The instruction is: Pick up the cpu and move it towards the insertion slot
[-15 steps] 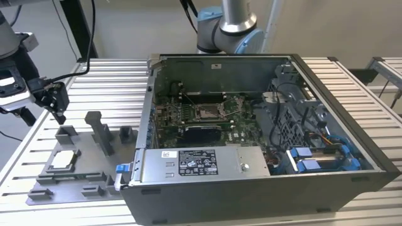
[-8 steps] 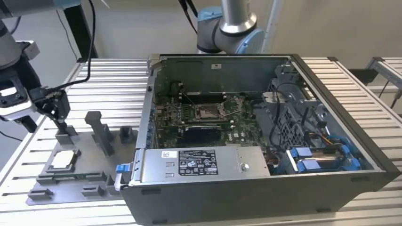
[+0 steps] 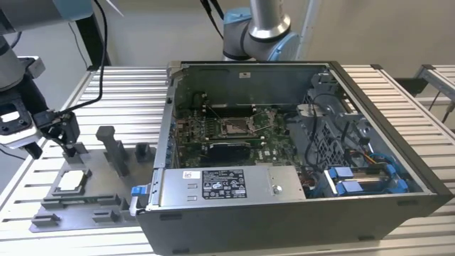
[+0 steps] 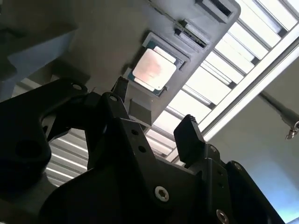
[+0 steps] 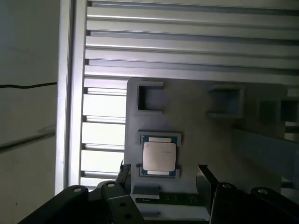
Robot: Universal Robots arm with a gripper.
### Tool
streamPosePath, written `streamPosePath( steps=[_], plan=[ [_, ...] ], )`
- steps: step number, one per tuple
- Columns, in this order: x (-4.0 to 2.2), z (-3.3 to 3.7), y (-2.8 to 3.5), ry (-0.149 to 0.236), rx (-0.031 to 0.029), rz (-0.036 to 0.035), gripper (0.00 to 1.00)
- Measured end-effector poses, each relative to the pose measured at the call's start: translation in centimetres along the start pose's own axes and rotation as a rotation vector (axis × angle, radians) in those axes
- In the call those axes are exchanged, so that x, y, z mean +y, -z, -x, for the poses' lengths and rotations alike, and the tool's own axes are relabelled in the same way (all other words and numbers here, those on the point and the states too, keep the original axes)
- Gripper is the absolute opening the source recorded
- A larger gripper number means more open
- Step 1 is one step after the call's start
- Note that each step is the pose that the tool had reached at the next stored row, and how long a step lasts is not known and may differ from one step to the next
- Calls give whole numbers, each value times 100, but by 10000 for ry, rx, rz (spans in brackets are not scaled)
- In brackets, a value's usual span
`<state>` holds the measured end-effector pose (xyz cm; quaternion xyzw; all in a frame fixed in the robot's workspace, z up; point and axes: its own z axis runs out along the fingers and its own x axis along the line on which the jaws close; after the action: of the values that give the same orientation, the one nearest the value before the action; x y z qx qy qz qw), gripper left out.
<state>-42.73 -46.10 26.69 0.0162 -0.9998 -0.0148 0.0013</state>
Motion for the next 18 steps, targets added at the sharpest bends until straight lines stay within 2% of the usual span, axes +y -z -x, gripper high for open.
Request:
streamPosePath(
  steps=[18],
  plan=[
    [-29, -2, -327, -7, 0, 0, 100]
  ],
)
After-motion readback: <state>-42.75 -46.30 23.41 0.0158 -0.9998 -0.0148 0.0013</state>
